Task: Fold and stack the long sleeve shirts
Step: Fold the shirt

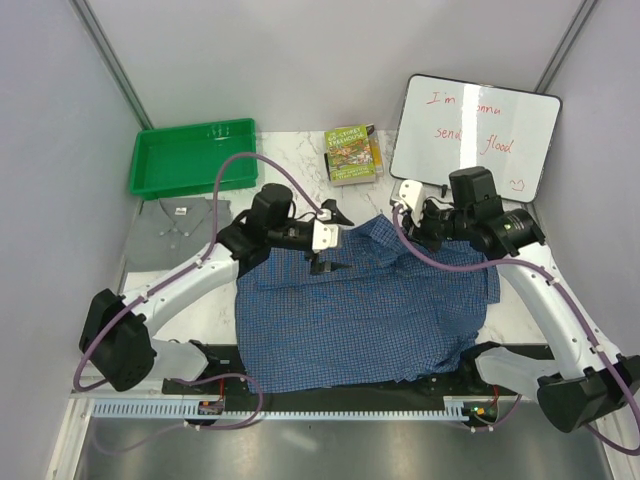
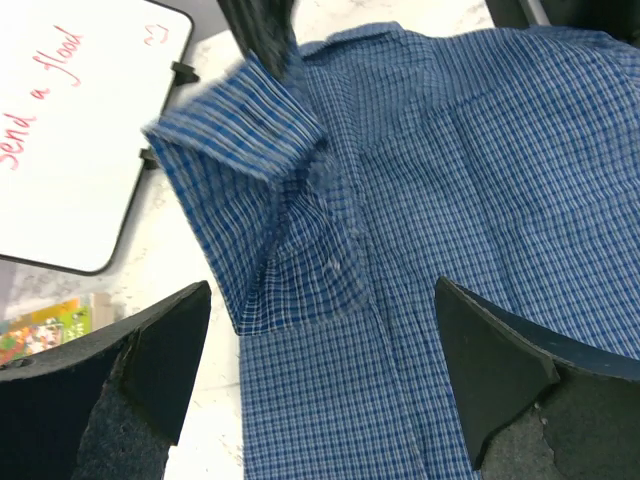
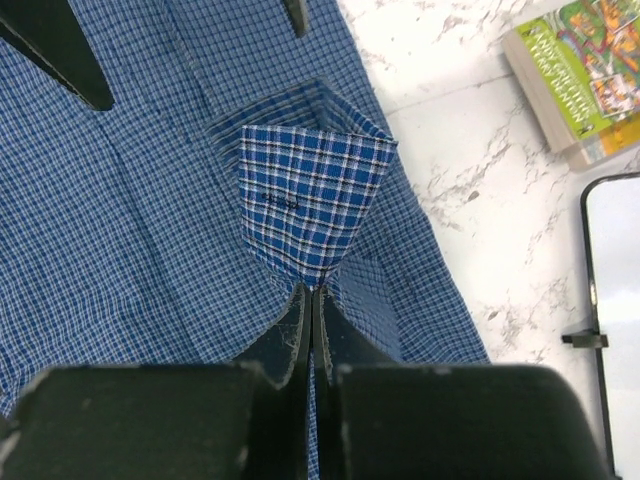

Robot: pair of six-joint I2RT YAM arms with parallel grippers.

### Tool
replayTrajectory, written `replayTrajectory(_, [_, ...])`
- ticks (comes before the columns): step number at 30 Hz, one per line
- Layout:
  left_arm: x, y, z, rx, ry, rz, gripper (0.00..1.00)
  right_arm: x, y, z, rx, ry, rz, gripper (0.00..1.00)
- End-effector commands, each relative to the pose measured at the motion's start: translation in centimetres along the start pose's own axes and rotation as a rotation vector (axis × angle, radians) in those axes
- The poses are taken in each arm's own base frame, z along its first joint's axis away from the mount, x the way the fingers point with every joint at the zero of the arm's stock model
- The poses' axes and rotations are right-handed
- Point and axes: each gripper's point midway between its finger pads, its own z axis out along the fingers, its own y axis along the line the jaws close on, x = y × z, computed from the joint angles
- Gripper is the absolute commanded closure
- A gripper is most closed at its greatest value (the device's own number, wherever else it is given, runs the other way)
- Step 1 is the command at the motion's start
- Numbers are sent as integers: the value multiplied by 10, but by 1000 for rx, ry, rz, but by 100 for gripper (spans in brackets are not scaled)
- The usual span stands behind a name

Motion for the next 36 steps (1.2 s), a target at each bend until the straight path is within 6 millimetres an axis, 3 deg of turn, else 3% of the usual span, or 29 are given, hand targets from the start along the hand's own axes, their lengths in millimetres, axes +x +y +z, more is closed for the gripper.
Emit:
replayTrajectory(1, [-21,29,7,-164,-24,25,0,-4,1,-5,42,-29,-69,100])
replayTrajectory(4, [-12,33,12,-208,2,27,0,-4,4,-7,38,-28,-77,100])
replayTrajectory(7, [-4,21,15,-156,7,72,0,-5,6,-9,36,-35,-72,100])
replayTrajectory(11, [25,10,11,-168,69,133,1,-8,8,-9,30,-46,-65,100])
replayTrajectory(16, [45,15,5,-322,58,261,1,-11,7,-9,35,-56,-70,100])
replayTrajectory(18, [54,24,9,-368,79,236,1,-12,9,-9,27,-58,-78,100])
replayTrajectory(22, [44,39,17,-427,32,155,0,-11,11,-7,18,-53,-84,100])
replayTrajectory(36, [-5,37,32,-407,-115,158,0,-9,22,-6,-14,-49,-128,100])
